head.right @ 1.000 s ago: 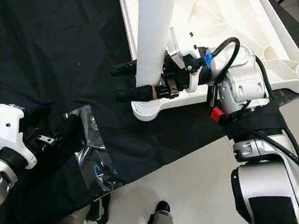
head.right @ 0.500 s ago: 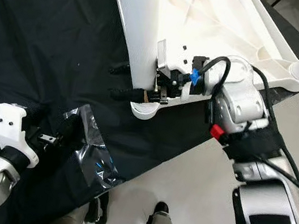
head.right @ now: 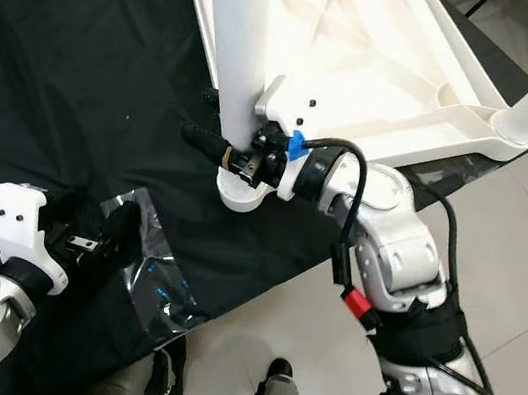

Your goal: Building children table

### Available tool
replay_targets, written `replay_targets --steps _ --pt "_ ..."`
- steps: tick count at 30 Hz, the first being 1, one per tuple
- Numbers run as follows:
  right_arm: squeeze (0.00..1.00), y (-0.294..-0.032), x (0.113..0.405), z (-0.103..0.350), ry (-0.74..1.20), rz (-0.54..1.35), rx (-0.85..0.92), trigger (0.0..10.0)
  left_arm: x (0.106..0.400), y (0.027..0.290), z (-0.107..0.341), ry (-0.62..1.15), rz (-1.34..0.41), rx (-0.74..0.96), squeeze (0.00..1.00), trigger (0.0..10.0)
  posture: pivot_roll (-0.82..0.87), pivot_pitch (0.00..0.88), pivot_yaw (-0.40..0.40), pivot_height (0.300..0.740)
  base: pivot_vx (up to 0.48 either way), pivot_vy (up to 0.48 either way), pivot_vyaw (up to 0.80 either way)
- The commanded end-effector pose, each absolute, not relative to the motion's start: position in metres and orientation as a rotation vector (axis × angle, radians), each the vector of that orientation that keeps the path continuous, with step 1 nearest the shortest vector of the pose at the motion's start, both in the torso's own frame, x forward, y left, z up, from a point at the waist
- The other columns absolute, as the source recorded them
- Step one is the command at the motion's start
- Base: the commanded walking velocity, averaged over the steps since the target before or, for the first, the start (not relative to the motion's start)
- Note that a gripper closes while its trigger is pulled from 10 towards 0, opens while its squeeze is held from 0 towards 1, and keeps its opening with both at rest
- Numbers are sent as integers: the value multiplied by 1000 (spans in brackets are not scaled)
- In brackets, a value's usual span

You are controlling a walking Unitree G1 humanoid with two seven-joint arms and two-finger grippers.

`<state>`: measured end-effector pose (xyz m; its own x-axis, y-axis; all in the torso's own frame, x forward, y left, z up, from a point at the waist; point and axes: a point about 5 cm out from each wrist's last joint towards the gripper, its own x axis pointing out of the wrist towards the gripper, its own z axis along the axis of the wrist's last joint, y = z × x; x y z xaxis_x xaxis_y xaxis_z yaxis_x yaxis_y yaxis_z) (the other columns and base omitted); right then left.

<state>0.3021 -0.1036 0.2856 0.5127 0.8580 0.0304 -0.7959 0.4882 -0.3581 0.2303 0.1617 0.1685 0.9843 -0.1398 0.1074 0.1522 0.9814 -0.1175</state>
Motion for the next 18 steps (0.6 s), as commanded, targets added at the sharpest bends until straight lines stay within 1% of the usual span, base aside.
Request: replay_targets --steps 1,5,7,10,12,14,15,18 --pt "0 -113 313 233 75 908 -286 10000 228 161 153 -21 -145 -134 0 10000 9 409 76 740 0 0 0" --pt "0 -108 309 231 88 854 -289 10000 229 161 153 -24 -143 -137 0 10000 5 410 73 740 0 0 0" --pt "0 -102 303 226 100 781 -267 10000 230 161 152 -26 -141 -138 0 10000 0 409 69 740 0 0 0" --pt "0 -99 300 223 110 746 -253 10000 231 161 152 -28 -140 -139 0 10000 -3 408 69 740 0 0 0" --pt "0 -95 294 215 124 662 -218 10000 232 161 152 -30 -139 -140 0 10000 -3 405 64 740 0 0 0" --pt "0 -95 294 215 124 662 -218 10000 232 161 152 -30 -139 -140 0 10000 -3 405 64 740 0 0 0" --pt "0 -92 290 211 127 613 -194 10000 232 161 152 -32 -138 -141 0 10000 -4 404 64 740 0 0 0" --pt "0 -86 284 203 128 572 -165 10000 233 161 152 -34 -137 -142 0 10000 -7 399 60 740 0 0 0"
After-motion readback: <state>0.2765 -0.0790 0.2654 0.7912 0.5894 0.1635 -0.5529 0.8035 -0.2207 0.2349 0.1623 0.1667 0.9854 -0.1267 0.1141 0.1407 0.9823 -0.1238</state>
